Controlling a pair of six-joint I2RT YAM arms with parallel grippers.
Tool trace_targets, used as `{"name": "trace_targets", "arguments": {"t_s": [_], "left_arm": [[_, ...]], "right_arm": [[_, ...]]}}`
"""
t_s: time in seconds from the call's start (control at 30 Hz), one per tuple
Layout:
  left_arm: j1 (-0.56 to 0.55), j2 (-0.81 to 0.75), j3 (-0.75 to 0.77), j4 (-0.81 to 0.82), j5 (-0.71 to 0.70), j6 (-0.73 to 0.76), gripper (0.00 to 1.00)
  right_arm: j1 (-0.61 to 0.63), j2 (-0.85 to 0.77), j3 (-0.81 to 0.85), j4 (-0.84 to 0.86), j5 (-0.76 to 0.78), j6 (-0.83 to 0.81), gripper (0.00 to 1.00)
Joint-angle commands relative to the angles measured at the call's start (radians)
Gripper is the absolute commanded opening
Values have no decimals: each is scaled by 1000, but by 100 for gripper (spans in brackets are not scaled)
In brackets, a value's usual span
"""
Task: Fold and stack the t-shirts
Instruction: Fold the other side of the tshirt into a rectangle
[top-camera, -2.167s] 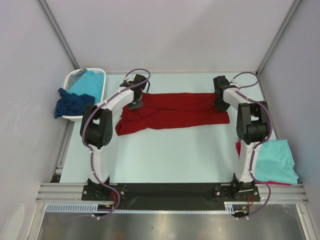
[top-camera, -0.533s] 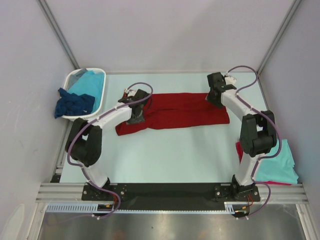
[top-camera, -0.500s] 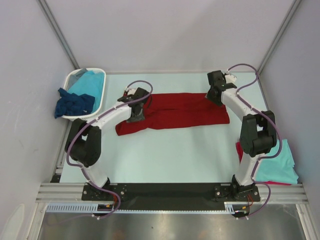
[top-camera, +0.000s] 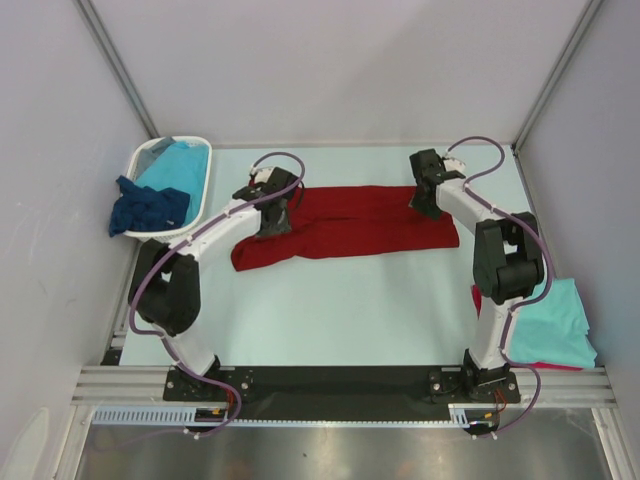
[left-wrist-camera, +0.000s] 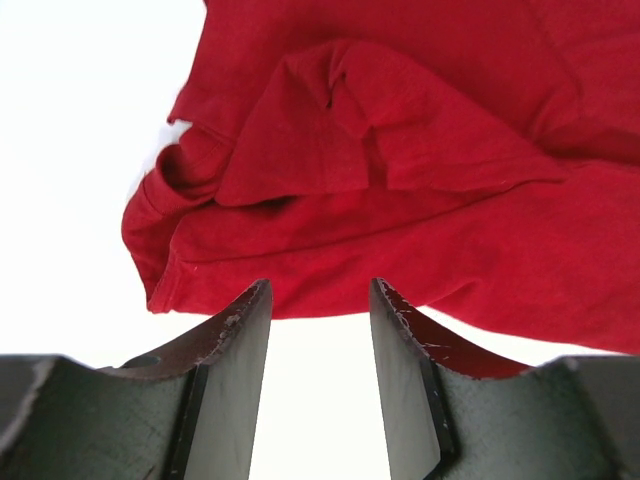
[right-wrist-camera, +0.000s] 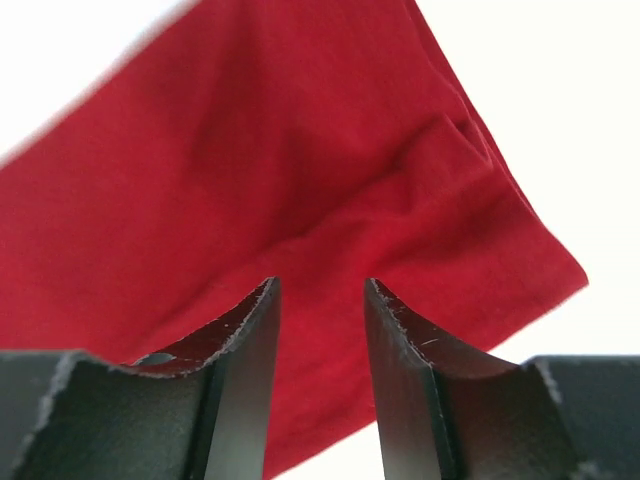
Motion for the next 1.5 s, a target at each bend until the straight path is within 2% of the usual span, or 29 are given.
{"name": "trace_targets", "arguments": {"t_s": [0.0, 0.33, 0.47, 0.73, 0.9, 1.0, 1.1, 1.2, 1.33, 1.47], "left_arm": [[-9, 0, -21, 5, 2, -20, 49], [-24, -6, -27, 6, 5, -4, 49], [-24, -23, -52, 2, 8, 0, 49], [-25, -66, -112, 3, 16, -1, 49], [-36, -77, -124, 2, 20, -3, 48], [-42, -93, -130, 3, 17, -6, 49], [-44, -106, -135, 12, 11, -7, 49], [-44, -101, -124, 22, 13, -7, 49], [-44, -51, -67, 31, 4, 0, 49], [-41, 44, 35, 31, 7, 20, 49]], "right_arm": [[3, -21, -32, 16, 5, 10, 43], [-14, 25, -20, 50, 12, -7, 43], [-34, 129, 69, 19, -9, -4, 43], [-43, 192, 126, 65, -20, -16, 43], [-46, 262, 221, 13, -20, -27, 42], [-34, 208, 183, 17, -2, -13, 41], [-10, 45, 54, 97, 23, -19, 42], [16, -53, 51, 74, 23, -30, 43], [70, -141, 73, -19, 47, -53, 43], [92, -222, -36, -18, 34, -52, 43]]}}
